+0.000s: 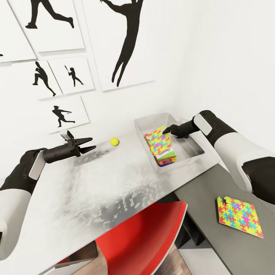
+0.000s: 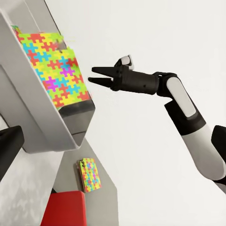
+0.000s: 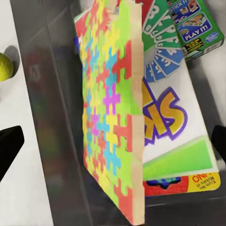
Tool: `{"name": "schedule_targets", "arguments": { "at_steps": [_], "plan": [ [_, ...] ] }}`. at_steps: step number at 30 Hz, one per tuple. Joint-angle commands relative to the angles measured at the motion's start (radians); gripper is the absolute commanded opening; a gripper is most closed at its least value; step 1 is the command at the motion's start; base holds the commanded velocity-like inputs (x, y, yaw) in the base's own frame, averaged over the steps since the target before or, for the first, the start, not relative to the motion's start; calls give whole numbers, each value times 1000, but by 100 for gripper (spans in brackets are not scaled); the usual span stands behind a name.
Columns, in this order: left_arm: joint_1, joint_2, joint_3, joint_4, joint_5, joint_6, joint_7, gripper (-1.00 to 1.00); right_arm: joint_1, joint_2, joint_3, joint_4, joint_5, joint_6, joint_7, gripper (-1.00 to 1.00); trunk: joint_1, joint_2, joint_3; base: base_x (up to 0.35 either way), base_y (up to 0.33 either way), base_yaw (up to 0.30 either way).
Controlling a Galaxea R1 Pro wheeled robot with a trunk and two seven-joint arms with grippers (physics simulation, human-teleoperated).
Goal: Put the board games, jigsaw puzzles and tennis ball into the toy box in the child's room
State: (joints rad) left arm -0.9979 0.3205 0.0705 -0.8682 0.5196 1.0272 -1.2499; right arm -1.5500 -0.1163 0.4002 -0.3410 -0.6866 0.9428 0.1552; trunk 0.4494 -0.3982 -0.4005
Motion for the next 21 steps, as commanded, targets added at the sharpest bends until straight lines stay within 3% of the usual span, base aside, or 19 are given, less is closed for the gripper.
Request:
{"name": "schedule_targets", "arguments": {
  "at_steps": [1, 21],
  "plan": [
    [-1, 0, 0, 0, 1, 7, -2, 100, -1, -1, 4, 0, 9, 2, 10, 100, 1, -2, -2, 0, 0, 0],
    [-1, 0, 0, 0, -1, 7, -4, 100, -1, -1, 3, -1, 9, 1, 10, 100, 1, -2, -2, 0, 0, 0]
  ]
}}
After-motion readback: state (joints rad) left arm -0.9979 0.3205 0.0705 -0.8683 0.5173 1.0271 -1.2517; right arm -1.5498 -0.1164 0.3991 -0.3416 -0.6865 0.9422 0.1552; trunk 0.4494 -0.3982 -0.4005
